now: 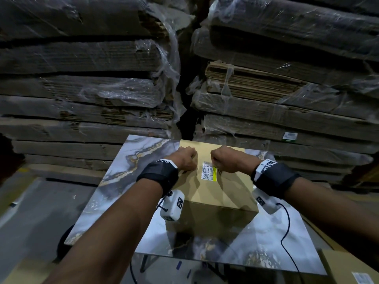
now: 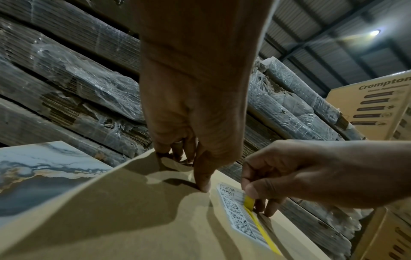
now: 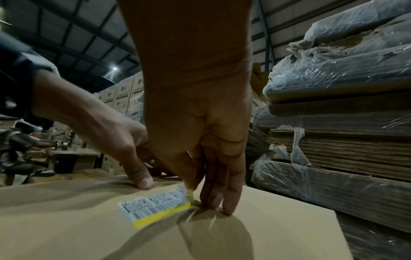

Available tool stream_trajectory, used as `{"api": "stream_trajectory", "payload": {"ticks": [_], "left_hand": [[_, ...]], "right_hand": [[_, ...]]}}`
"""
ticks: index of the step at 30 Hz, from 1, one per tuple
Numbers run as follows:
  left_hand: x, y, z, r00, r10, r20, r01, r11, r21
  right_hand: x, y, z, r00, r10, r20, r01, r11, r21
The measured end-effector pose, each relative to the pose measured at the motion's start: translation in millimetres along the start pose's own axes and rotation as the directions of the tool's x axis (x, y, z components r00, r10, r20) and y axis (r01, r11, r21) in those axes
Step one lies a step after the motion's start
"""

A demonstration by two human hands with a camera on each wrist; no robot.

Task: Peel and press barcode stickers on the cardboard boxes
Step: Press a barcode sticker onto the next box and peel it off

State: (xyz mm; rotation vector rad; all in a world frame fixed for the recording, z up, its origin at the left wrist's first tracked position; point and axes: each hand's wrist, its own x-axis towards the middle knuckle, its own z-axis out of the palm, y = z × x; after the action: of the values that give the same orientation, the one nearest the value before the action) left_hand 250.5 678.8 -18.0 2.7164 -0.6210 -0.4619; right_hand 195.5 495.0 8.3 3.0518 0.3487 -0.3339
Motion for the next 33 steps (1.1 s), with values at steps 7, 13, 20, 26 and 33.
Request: {"api": "stream_trajectory", "payload": {"ticks": [7,13,20,26,33], "left_hand": [[3.4,-4.1,2.5,0.999,0.022,-0.025,-0.022,1.000,-0.013],[4.7,-4.5,3.0,1.000,0.009,-0.006,-0.010,1.000,-0.021],[5.4,-2.9,6.1,1.000,0.006,-0.006,-0.007,0.999,-0.036],[5.7,-4.6,5.9,1.000,0.014,-0.011,-0.015,0.999,-0.035],[3.5,-3.2,4.4,0.999,0.032,-0.004,-0.032,0.999,-0.014]], "right_hand": [[2.4,-9.3,-9.5,0.992,0.117,-0.056,-0.108,0.984,0.143],[-11.2,5.6,-9.0,0.971,0.221,-0.087,-0.180,0.924,0.339],[-20.3,-3.1,15.5,0.965,0.228,-0.131,-0.166,0.914,0.371],[-16.1,-10.4,10.6,0.952,0.304,-0.040,-0.264,0.879,0.396],[-10.7,-18.4,-13.9,0.914,0.387,0.123,-0.396,0.783,0.480]]}}
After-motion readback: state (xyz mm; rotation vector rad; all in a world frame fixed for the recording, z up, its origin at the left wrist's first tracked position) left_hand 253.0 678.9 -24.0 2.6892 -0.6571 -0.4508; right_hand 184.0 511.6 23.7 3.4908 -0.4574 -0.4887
